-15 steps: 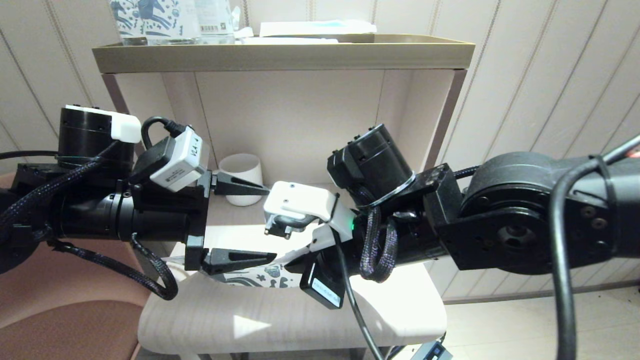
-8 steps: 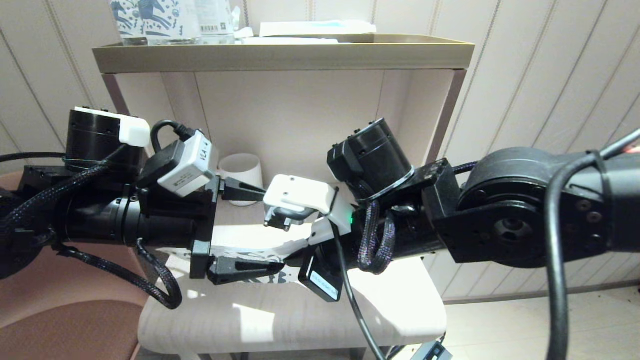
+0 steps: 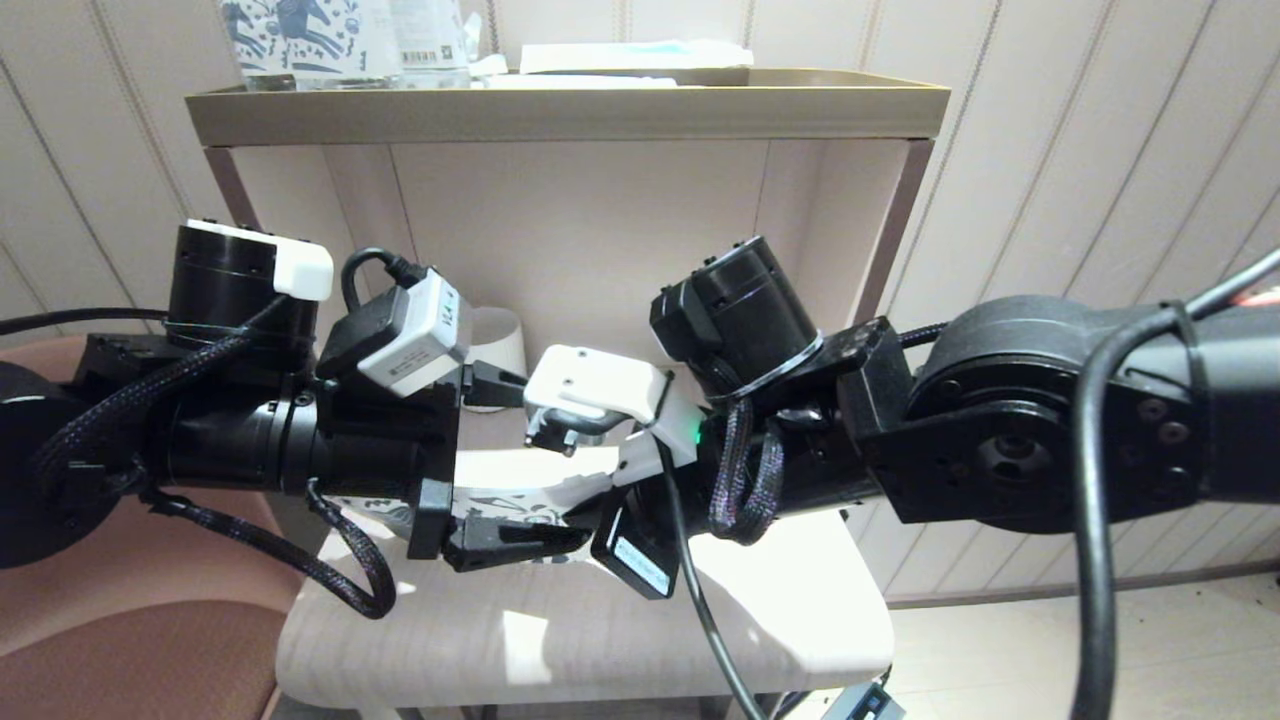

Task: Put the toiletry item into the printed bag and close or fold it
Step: Hand it to the other hand

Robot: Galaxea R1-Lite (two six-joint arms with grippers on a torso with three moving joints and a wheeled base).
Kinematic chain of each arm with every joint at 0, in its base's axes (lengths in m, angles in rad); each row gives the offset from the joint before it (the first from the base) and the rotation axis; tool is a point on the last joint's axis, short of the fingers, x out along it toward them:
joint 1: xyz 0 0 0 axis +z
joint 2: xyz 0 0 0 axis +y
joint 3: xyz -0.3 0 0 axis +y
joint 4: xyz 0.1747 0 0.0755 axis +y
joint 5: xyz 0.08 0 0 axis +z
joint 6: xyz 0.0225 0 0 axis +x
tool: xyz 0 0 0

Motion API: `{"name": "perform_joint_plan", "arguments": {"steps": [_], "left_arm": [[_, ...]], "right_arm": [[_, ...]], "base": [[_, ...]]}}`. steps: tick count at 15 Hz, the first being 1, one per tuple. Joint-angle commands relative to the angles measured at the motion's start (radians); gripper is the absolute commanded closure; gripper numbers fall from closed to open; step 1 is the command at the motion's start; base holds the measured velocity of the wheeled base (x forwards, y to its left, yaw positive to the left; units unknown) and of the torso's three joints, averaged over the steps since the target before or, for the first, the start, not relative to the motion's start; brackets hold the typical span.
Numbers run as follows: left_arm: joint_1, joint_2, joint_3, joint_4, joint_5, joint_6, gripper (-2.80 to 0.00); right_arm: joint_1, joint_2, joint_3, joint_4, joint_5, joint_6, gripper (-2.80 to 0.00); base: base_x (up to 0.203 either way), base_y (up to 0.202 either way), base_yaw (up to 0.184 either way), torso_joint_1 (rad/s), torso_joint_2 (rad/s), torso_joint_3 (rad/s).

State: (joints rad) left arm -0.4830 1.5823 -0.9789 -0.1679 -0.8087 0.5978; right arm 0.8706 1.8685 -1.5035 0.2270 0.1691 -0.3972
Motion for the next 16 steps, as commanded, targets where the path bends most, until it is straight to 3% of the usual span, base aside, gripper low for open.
{"name": "perform_joint_plan", "arguments": {"steps": [1,7,8,16], "left_arm": [[0.000,0.004,-0.001,-0.002,-0.003,0.004,-2.80],[0.001,0.005,-0.001,-0.004,-0.001,0.005,-2.80],[0.001,0.006,0.000,-0.004,-0.001,0.005,0.00],[-0.001,0.011,-0.001,-0.001,-0.003,0.005,0.00]], "right_arm": [[0.000,0.003,-0.001,0.002,0.001,-0.002,0.00],[0.001,0.004,-0.003,0.002,0.001,-0.002,0.00],[0.001,0.004,-0.003,0.002,0.001,-0.002,0.00],[0.001,0.006,-0.012,0.002,0.001,-0.002,0.00]], "base": [[0.000,0.000,0.000,0.000,0.00,0.000],[0.000,0.000,0.000,0.000,0.00,0.000],[0.000,0.000,0.000,0.000,0.00,0.000],[0.000,0.000,0.000,0.000,0.00,0.000]]}}
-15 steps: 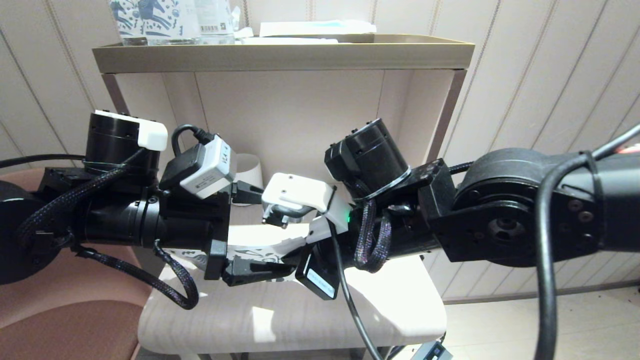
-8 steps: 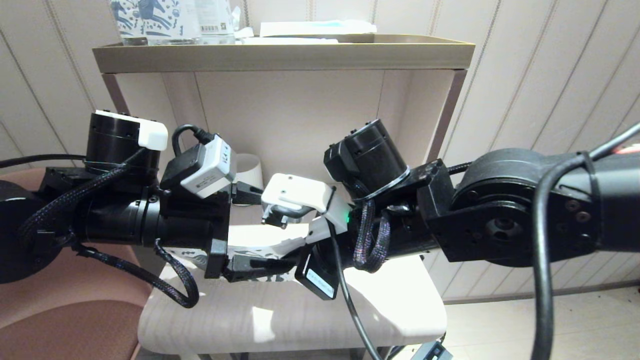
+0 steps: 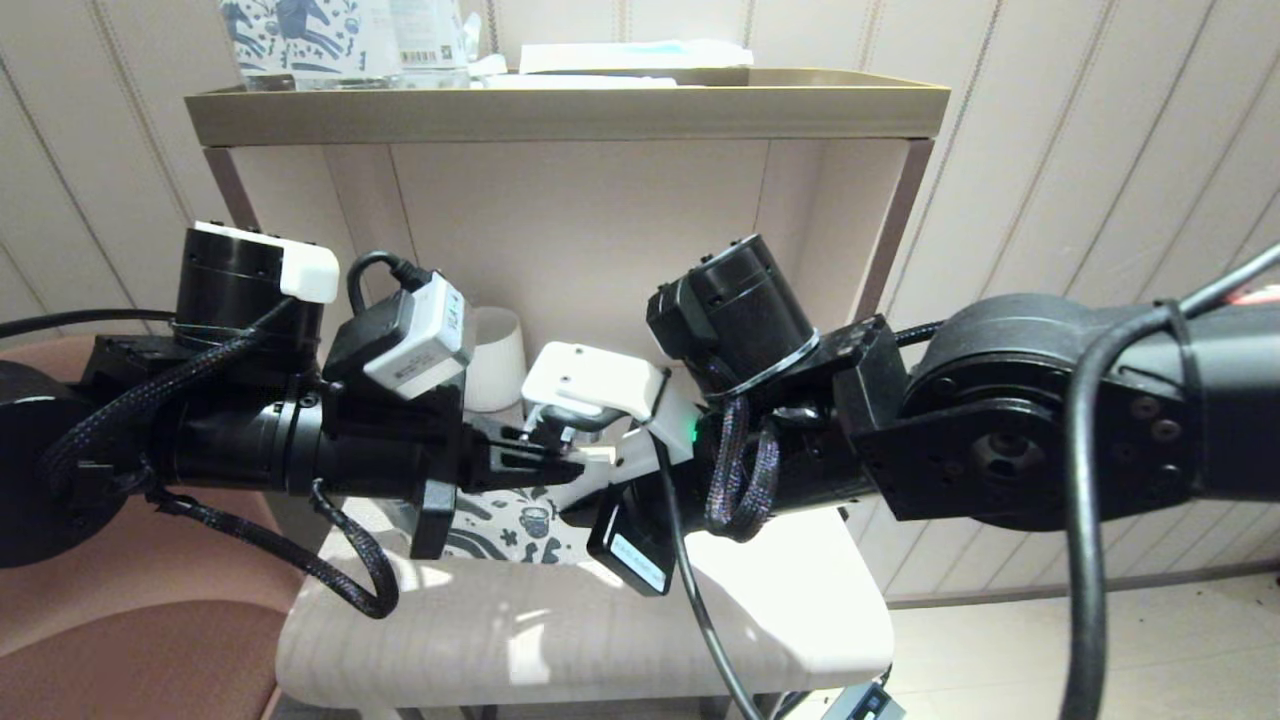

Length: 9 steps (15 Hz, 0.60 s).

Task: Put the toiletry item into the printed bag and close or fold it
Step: Hand it to the other hand

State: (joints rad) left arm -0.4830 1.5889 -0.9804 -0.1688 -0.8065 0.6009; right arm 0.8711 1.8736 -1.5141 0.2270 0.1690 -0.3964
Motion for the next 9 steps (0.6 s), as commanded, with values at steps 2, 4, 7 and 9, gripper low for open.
{"name": "perform_joint_plan", "arguments": {"steps": [2,4,7,9], "left_arm": [[-0.020,0.017,0.005,-0.001,-0.003,0.007,0.00],[-0.019,0.022,0.003,-0.001,-0.003,0.010,0.00],[-0.019,0.023,0.005,-0.003,-0.003,0.010,0.00],[-0.019,0.025,0.003,-0.003,-0.002,0.011,0.00]], "right_arm": [[0.000,0.003,-0.001,0.002,0.001,-0.002,0.00],[0.000,0.007,-0.001,0.000,0.001,-0.002,0.00],[-0.001,0.009,0.003,-0.006,0.001,-0.002,0.00],[-0.016,0.000,0.012,-0.005,0.001,-0.002,0.00]], "base": [[0.000,0.000,0.000,0.000,0.00,0.000],[0.000,0.000,0.000,0.000,0.00,0.000],[0.000,0.000,0.000,0.000,0.00,0.000],[0.000,0.000,0.000,0.000,0.00,0.000]]}}
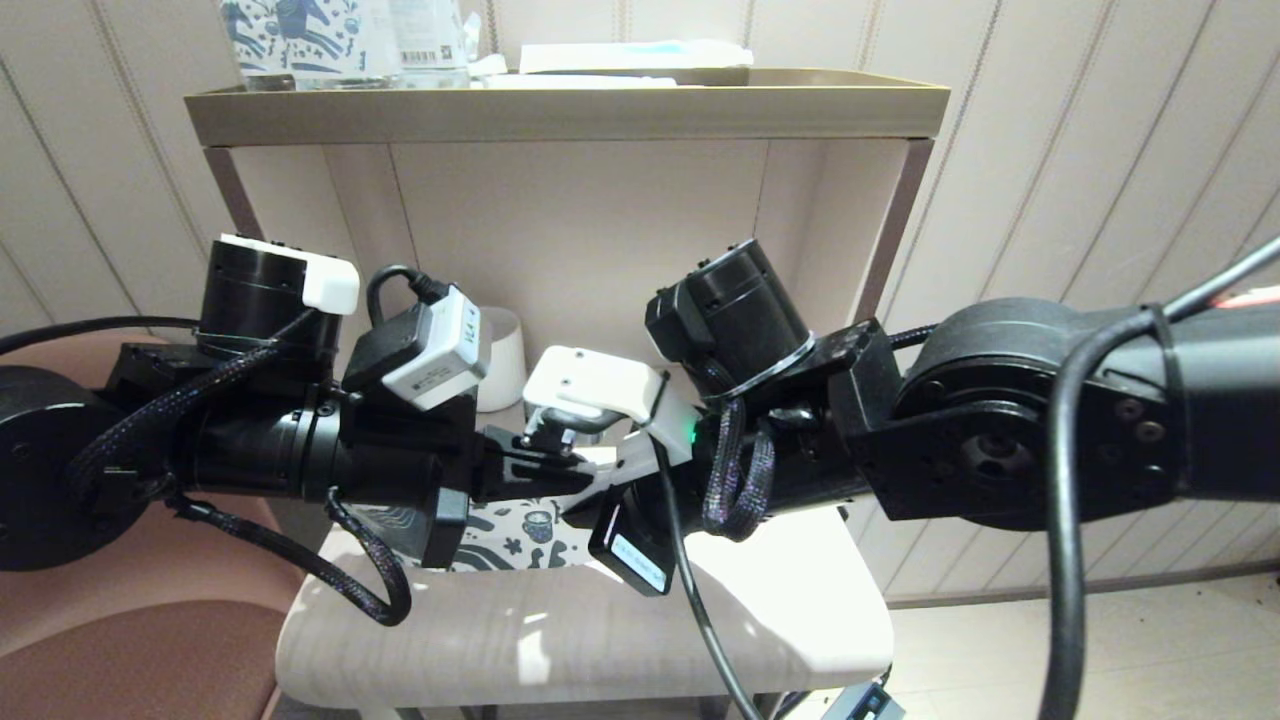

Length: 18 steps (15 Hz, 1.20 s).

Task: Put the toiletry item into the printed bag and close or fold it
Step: Hand it to the other hand

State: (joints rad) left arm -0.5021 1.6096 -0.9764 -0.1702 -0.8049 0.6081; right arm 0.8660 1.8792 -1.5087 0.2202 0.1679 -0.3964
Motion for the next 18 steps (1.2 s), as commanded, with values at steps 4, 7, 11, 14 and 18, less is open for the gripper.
{"name": "perform_joint_plan", "arguments": {"steps": [4,7,11,14,18], "left_arm": [[0.001,0.019,-0.004,-0.017,-0.002,0.002,0.00],[0.001,0.030,-0.005,-0.018,0.000,0.004,0.00],[0.004,0.035,-0.005,-0.032,0.001,0.002,0.00],[0.012,0.039,-0.008,-0.034,0.001,0.002,0.00],[0.028,0.049,-0.019,-0.034,0.000,0.002,0.00]], "right_arm": [[-0.021,-0.032,0.031,0.002,0.001,-0.002,0.00],[-0.033,-0.046,0.046,0.002,0.001,-0.004,0.00],[-0.041,-0.066,0.062,0.001,0.001,-0.004,0.00],[-0.044,-0.076,0.065,0.002,0.001,-0.003,0.00],[-0.065,-0.099,0.085,0.002,0.001,-0.002,0.00]], "base": [[0.000,0.000,0.000,0.000,0.00,0.000],[0.000,0.000,0.000,0.000,0.00,0.000],[0.000,0.000,0.000,0.000,0.00,0.000],[0.000,0.000,0.000,0.000,0.00,0.000],[0.000,0.000,0.000,0.000,0.00,0.000]]}}
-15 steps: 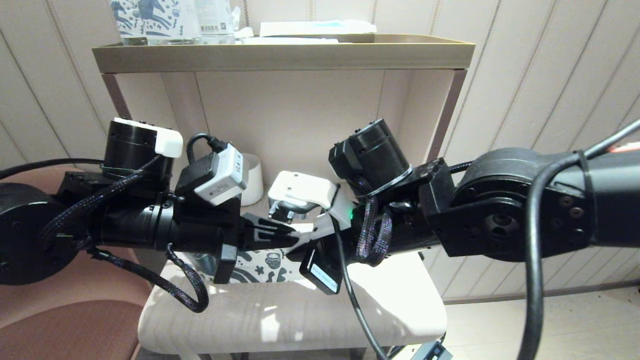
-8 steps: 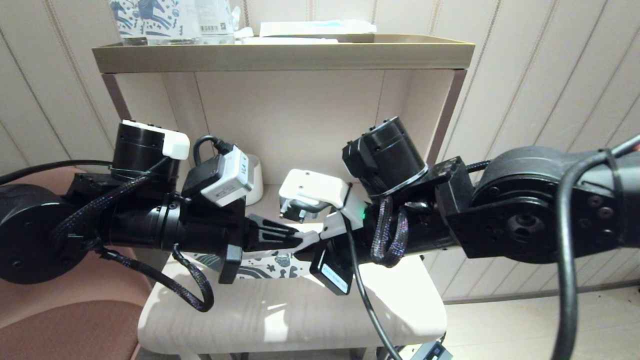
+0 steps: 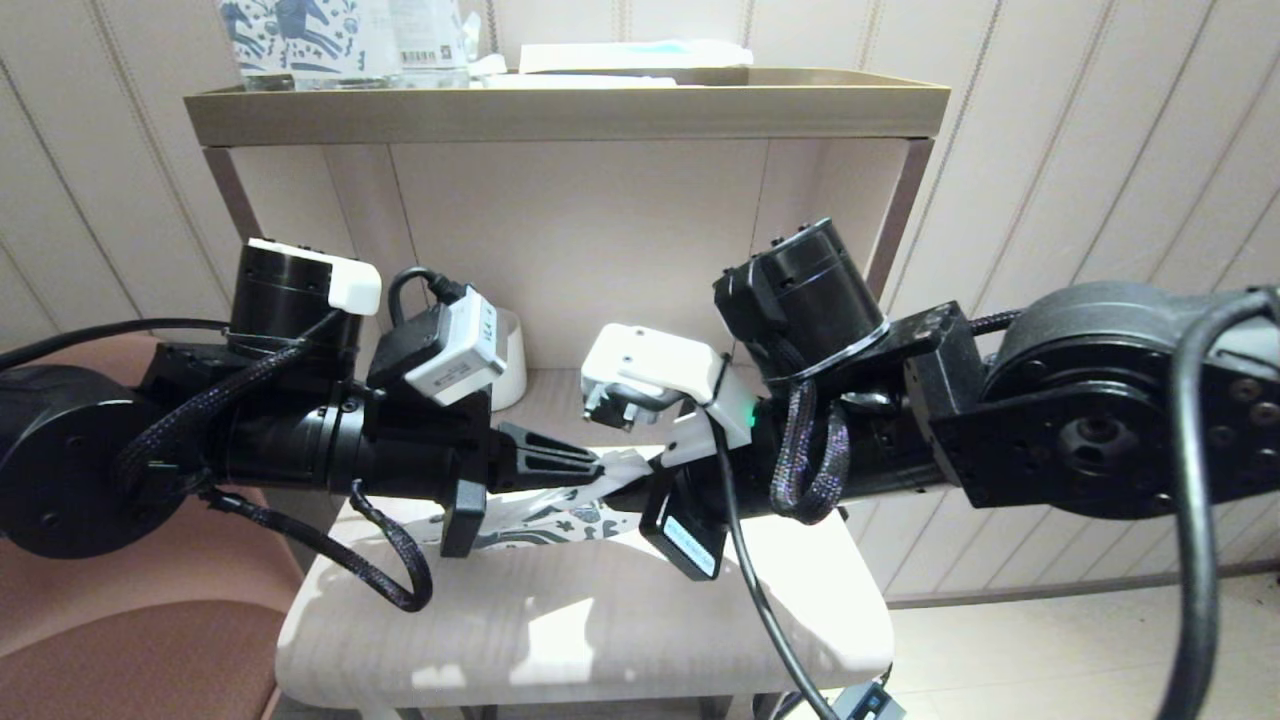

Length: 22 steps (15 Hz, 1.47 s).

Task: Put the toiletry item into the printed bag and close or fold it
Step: Hand it to the other hand

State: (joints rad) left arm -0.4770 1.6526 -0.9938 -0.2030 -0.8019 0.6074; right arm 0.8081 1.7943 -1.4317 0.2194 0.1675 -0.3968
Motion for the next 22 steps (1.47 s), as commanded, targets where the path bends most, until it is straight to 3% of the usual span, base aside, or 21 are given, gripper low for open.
{"name": "perform_joint_plan", "arguments": {"steps": [1,14,22], "left_arm": [[0.003,0.007,-0.002,-0.001,-0.003,0.003,0.00],[0.003,0.010,0.001,-0.001,-0.002,0.005,0.00],[0.040,-0.082,-0.005,-0.001,0.024,-0.037,0.00]], "right_arm": [[-0.010,-0.017,0.010,0.002,0.001,-0.002,0.00],[-0.026,-0.049,0.039,0.000,0.003,-0.002,0.00],[-0.016,-0.066,0.027,-0.002,0.004,-0.002,0.00]], "base": [[0.000,0.000,0.000,0.000,0.00,0.000],[0.000,0.000,0.000,0.000,0.00,0.000],[0.000,0.000,0.000,0.000,0.00,0.000]]}}
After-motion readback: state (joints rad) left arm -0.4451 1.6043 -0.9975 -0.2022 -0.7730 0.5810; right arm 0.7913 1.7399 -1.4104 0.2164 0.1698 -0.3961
